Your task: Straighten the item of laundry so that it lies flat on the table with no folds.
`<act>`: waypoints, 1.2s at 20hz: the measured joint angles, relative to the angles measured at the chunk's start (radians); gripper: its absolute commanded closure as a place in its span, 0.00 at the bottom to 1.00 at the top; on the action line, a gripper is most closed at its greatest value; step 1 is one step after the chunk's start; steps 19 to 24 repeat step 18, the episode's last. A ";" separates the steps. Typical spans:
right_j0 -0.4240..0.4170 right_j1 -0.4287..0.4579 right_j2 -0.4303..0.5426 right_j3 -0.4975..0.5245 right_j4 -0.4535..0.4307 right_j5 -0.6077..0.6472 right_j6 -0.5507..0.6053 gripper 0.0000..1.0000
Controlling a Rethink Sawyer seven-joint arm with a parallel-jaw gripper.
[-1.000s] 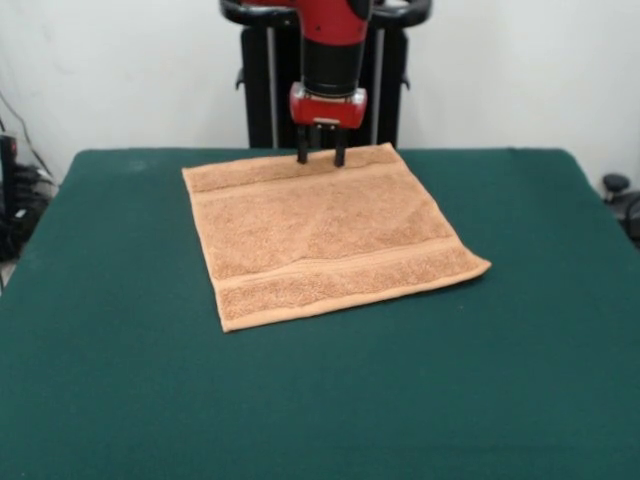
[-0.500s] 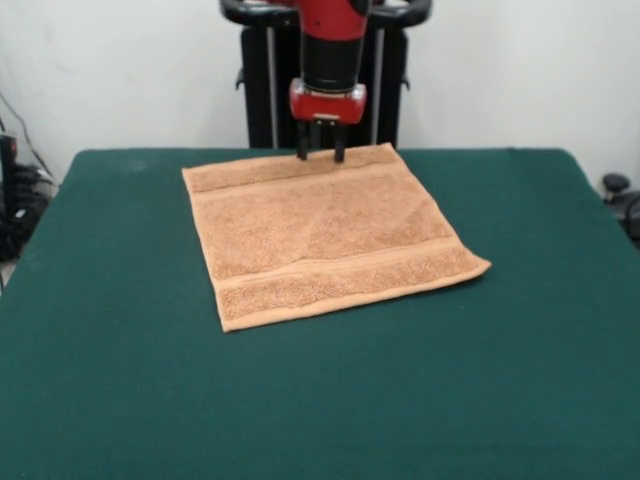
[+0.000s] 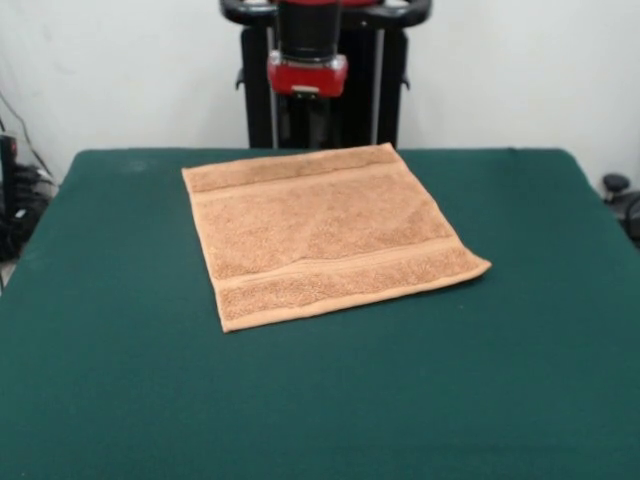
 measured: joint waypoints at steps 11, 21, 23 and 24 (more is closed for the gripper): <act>-0.175 -0.204 0.086 0.008 -0.052 0.146 0.000 0.00; -0.210 -0.232 0.108 0.008 -0.065 0.171 0.000 0.00; -0.210 -0.232 0.108 0.008 -0.065 0.171 0.000 0.00; -0.210 -0.232 0.108 0.008 -0.065 0.171 0.000 0.00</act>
